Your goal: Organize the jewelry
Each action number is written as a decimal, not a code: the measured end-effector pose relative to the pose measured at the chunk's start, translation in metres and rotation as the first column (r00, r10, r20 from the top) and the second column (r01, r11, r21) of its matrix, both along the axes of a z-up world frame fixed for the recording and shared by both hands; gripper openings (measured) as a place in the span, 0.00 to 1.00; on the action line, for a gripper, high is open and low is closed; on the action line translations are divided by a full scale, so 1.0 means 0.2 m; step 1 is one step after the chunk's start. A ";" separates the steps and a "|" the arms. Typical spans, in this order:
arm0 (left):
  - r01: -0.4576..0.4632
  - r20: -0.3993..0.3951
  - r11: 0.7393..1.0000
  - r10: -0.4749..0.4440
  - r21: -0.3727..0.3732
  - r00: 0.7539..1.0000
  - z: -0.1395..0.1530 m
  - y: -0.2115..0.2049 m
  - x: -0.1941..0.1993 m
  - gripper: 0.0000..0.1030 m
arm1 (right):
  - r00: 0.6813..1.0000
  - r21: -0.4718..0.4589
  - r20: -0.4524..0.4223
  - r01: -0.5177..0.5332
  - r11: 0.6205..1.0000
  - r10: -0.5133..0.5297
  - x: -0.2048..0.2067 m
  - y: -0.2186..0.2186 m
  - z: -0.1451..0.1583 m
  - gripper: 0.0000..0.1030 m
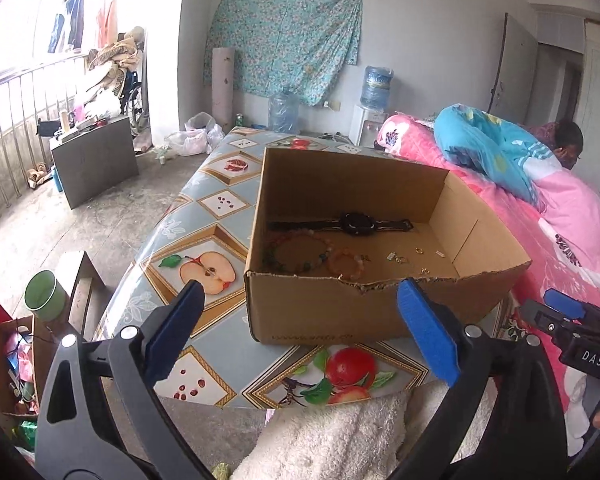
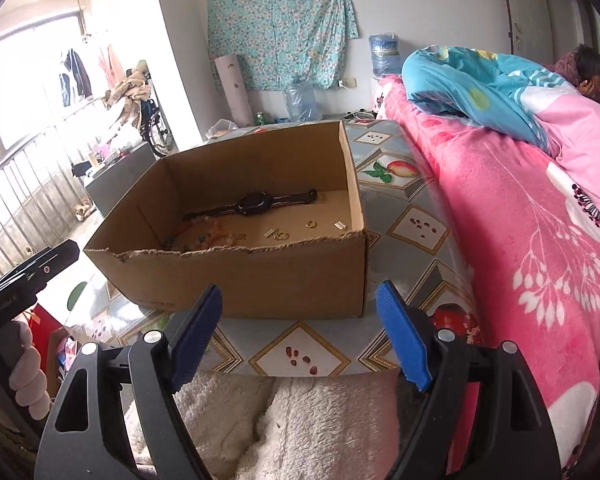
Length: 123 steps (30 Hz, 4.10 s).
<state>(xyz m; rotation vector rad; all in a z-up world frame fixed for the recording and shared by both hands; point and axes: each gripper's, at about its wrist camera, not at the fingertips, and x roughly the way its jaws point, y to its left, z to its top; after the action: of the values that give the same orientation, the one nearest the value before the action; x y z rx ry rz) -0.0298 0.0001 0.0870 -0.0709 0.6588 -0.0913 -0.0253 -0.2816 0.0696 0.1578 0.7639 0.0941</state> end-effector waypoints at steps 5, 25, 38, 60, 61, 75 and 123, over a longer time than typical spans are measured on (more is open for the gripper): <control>-0.034 -0.151 0.998 0.040 0.045 0.988 -0.16 -0.04 0.08 0.91 | 0.996 -0.047 -0.085 0.001 0.999 -0.005 0.06 0.10 -0.08 0.75; 0.006 -0.278 0.999 0.006 0.043 0.961 -0.29 -0.13 0.17 0.91 | 0.987 -0.029 -0.157 -0.033 0.999 0.028 0.15 0.21 -0.12 0.75; 0.000 -0.305 0.999 0.016 0.050 0.952 -0.30 -0.14 0.20 0.91 | 0.987 -0.039 -0.160 -0.041 0.998 0.034 0.16 0.23 -0.11 0.75; -0.011 -0.324 0.999 0.027 0.051 0.946 -0.31 -0.13 0.21 0.91 | 0.985 -0.040 -0.169 -0.042 0.998 0.034 0.16 0.23 -0.11 0.75; -0.011 -0.324 0.999 0.027 0.050 0.946 -0.31 -0.13 0.21 0.91 | 0.985 -0.040 -0.169 -0.041 0.998 0.034 0.16 0.23 -0.11 0.75; -0.013 -0.324 0.999 0.029 0.052 0.946 -0.31 -0.13 0.20 0.91 | 0.985 -0.040 -0.171 -0.045 0.998 0.037 0.16 0.24 -0.12 0.75; -0.021 -0.325 0.998 0.037 0.054 0.945 -0.30 -0.12 0.20 0.91 | 0.984 -0.036 -0.169 -0.055 0.998 0.048 0.18 0.25 -0.11 0.75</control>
<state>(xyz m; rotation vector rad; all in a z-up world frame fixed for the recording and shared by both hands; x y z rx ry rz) 0.0108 -0.0232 0.0263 -0.0477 0.9907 -0.0341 0.0103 -0.2323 0.0475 0.1085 0.9378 0.1159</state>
